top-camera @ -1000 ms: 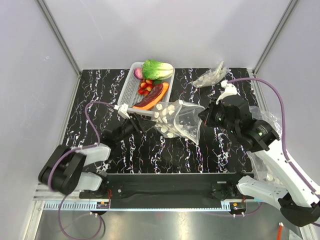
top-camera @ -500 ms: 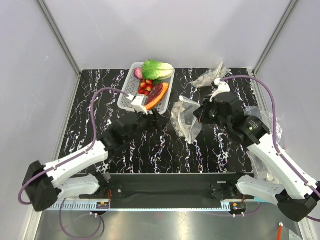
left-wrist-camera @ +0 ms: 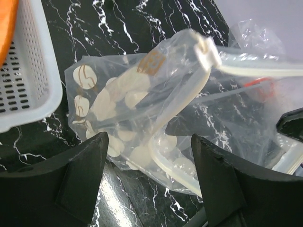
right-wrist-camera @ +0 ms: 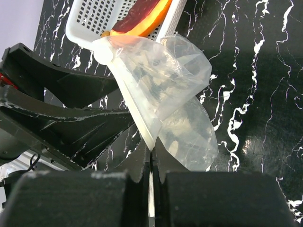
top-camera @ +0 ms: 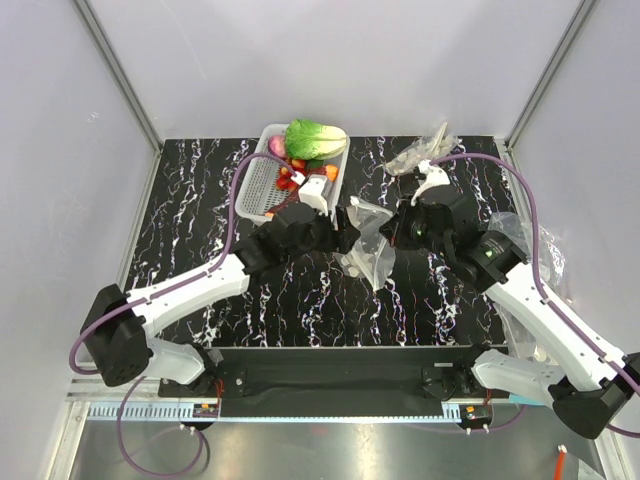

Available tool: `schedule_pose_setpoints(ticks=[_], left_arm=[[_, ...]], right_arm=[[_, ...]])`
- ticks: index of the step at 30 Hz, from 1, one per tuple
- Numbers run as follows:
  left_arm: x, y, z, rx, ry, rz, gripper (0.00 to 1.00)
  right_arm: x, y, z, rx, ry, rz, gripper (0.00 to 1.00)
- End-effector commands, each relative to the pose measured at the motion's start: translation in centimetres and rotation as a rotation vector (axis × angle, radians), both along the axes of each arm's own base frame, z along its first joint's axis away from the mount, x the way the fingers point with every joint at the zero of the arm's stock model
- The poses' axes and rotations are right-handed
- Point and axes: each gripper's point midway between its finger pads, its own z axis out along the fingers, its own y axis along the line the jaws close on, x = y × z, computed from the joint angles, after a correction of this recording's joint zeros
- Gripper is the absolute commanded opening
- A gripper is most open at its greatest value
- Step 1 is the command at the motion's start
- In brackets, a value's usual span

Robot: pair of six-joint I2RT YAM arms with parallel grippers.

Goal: Place the food in the zip-top bag and seal the zipper
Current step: Open the zipper of the food storage bag.

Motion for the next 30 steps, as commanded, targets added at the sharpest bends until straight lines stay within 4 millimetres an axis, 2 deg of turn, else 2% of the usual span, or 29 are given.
schedule_pose_setpoints(ticks=[1,4,8,9,11,16,17,18,20,24,30], left_arm=[[0.9,-0.4,3.4,-0.016,-0.090,0.015,0.73],[0.8,-0.5,3.9,0.000,-0.114,0.011,0.68],[0.5,-1.6,4.8,-0.001,-0.142,-0.012,0.53],[0.7,-1.9,4.3,0.018,-0.135,-0.017,0.48],[0.7,-2.6,3.7,0.037,-0.129,-0.024,0.43],[2.0,-3.4,3.7,0.051,-0.136,0.009,0.41],[2.3,-3.3,2.7,0.086,-0.119,0.025,0.41],[2.7,-3.2,3.2,0.090,-0.127,0.044,0.41],[3.5,-2.2,2.5,0.145,-0.126,0.103,0.40],[4.1,-1.0,2.5,0.182,-0.142,0.162,0.39],[4.4,-0.4,3.0,0.192,-0.162,0.187,0.50]], right_arm=[[0.8,0.7,1.3,0.046,-0.047,0.008,0.00],[0.9,0.7,1.2,0.042,-0.050,0.004,0.00],[1.1,0.7,1.2,0.043,-0.057,0.006,0.00],[1.1,0.8,1.2,0.045,-0.057,0.008,0.00],[1.1,1.0,1.3,0.048,-0.057,0.012,0.00],[1.0,1.2,1.1,0.056,-0.055,0.029,0.00],[0.9,1.3,1.2,0.059,-0.056,0.035,0.01],[0.8,1.4,1.0,0.062,-0.052,0.040,0.00],[0.6,1.3,0.9,0.057,-0.049,0.042,0.00],[0.6,0.7,0.2,0.033,-0.046,0.028,0.00],[0.5,0.9,0.1,0.036,-0.047,0.035,0.00]])
